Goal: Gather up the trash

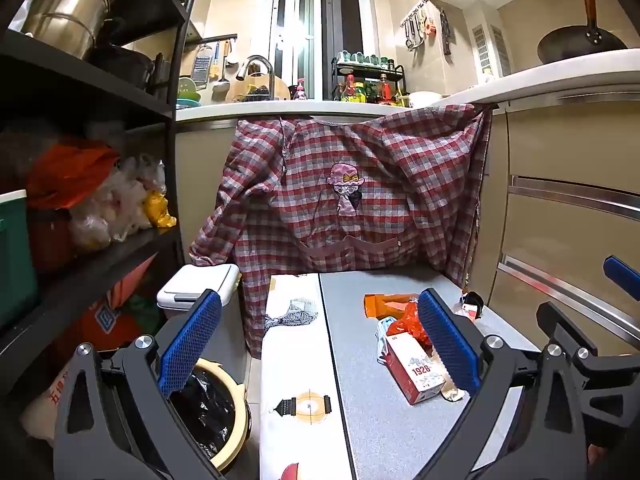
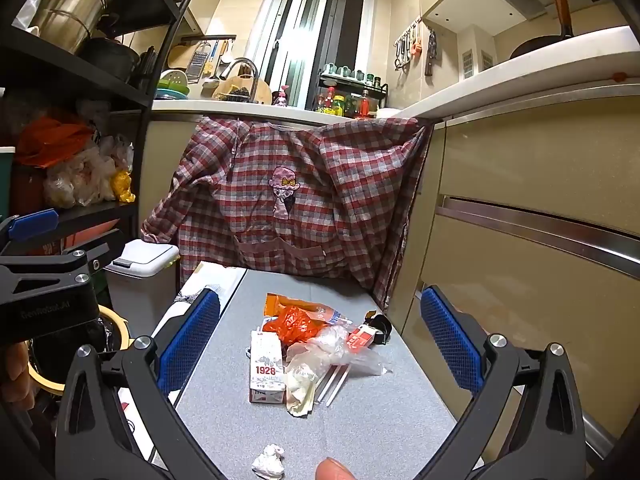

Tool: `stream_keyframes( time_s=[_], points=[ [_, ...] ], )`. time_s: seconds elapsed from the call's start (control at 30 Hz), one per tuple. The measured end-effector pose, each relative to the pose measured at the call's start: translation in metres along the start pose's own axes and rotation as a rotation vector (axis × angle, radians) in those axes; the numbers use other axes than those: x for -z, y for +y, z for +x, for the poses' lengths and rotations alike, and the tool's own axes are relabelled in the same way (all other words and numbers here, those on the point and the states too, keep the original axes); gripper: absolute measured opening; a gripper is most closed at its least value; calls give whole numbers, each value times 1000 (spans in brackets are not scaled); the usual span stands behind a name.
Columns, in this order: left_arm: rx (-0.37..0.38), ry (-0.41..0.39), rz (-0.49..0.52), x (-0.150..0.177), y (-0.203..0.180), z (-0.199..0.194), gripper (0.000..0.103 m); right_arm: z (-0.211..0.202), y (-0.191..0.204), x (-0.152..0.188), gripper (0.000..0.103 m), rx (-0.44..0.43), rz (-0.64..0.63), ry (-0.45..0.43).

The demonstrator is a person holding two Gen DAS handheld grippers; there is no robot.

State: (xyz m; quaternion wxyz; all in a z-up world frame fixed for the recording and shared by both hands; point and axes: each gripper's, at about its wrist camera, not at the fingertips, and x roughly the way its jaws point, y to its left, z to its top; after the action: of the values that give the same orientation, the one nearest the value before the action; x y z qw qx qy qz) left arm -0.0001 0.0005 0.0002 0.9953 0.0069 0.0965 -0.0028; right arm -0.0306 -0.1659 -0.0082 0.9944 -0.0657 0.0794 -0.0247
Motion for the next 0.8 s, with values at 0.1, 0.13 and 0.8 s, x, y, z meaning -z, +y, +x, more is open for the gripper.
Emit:
stream_keyframes(
  time_s=[0.1,0.13,0.8],
  points=[
    [-2,0,0,0,0,0,95,0,0,-1,98,0,1,0],
    [-2,0,0,0,0,0,95,0,-1,-1,98,0,1,0],
    [-3,1,1,0,0,0,95,-1,2,0,98,5,-3,-1]
  ],
)
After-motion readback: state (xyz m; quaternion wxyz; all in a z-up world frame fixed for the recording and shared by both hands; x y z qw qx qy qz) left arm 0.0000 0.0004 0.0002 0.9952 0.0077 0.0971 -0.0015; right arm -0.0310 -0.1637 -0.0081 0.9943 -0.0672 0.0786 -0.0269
